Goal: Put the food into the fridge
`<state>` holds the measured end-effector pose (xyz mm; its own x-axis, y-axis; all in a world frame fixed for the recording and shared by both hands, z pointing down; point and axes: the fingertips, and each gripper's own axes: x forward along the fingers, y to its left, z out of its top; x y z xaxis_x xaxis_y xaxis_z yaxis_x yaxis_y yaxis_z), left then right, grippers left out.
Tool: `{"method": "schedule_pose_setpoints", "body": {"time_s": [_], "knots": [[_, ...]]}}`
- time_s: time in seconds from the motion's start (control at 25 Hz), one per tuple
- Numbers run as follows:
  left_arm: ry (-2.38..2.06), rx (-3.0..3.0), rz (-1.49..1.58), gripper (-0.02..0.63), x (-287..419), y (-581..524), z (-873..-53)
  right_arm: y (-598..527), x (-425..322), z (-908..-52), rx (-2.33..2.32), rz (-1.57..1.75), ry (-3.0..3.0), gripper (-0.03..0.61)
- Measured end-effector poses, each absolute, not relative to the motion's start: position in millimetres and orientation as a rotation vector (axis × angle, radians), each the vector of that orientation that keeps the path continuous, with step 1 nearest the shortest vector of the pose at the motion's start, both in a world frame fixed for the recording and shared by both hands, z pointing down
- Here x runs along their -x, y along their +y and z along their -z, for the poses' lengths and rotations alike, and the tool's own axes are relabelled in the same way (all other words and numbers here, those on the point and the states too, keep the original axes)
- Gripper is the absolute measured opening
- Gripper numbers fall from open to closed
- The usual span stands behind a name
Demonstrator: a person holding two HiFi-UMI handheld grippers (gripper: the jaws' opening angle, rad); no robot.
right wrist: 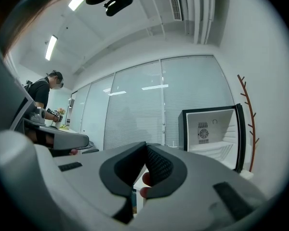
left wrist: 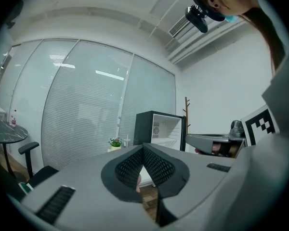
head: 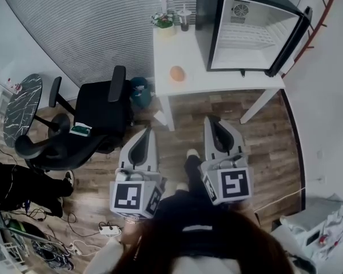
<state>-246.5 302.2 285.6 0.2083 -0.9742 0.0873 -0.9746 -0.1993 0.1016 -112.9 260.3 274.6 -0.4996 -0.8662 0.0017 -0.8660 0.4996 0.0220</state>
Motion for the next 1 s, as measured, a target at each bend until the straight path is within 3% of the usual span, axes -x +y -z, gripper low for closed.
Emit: {"method": "schedule_pose_setpoints", "body": {"time_s": [1.0], "knots": [[-1.908,-2.274,-0.148,0.000,243.0,146.2,-307.2,104.2,107.9,-302.0,-1.477,-0.088,-2.716,-0.005]]}}
